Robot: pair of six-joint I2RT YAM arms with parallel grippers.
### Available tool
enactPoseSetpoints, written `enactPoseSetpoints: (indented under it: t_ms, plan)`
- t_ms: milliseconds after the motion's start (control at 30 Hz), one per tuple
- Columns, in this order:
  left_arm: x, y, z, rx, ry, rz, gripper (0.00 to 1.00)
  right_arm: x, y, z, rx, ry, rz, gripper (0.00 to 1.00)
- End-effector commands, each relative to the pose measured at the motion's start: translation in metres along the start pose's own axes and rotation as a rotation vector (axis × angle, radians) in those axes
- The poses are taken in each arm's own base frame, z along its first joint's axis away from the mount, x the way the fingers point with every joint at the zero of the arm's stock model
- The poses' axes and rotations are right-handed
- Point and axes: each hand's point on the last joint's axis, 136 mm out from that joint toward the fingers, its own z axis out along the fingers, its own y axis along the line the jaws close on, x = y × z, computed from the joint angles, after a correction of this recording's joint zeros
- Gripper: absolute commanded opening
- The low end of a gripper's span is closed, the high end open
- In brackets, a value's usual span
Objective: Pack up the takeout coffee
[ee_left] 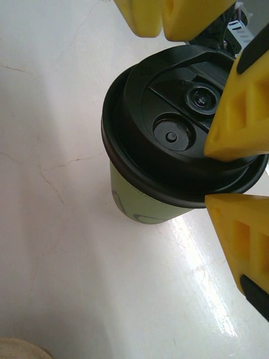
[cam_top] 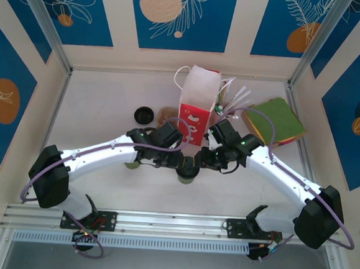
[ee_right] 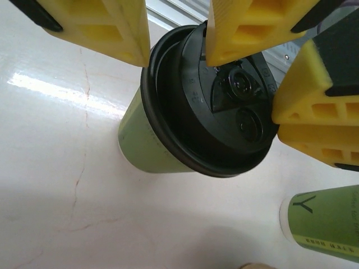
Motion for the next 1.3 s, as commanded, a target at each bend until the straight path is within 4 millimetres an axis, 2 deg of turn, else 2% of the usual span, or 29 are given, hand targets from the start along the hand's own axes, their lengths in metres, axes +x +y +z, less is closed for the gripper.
enactPoseSetpoints:
  t_ms: [0,367,833,1100,1267]
  plan:
    - [0.051,0.043,0.021,-0.183,0.198,-0.008,0.23,0.016,0.001,0.002,-0.022,0.054,0.016,0.32]
    - [0.053,0.045,0.022,-0.188,0.200,-0.011,0.23,0.030,-0.016,0.021,0.020,0.127,0.032,0.21]
    - [0.068,0.052,0.035,-0.206,0.233,-0.021,0.22,0.060,-0.054,0.041,0.120,0.203,0.076,0.20]
    - [0.068,0.054,0.033,-0.216,0.227,-0.019,0.22,0.065,-0.062,0.050,0.153,0.235,0.069,0.20]
    - [0.054,0.041,0.019,-0.192,0.184,-0.009,0.22,0.057,-0.053,0.045,0.132,0.208,0.063,0.20]
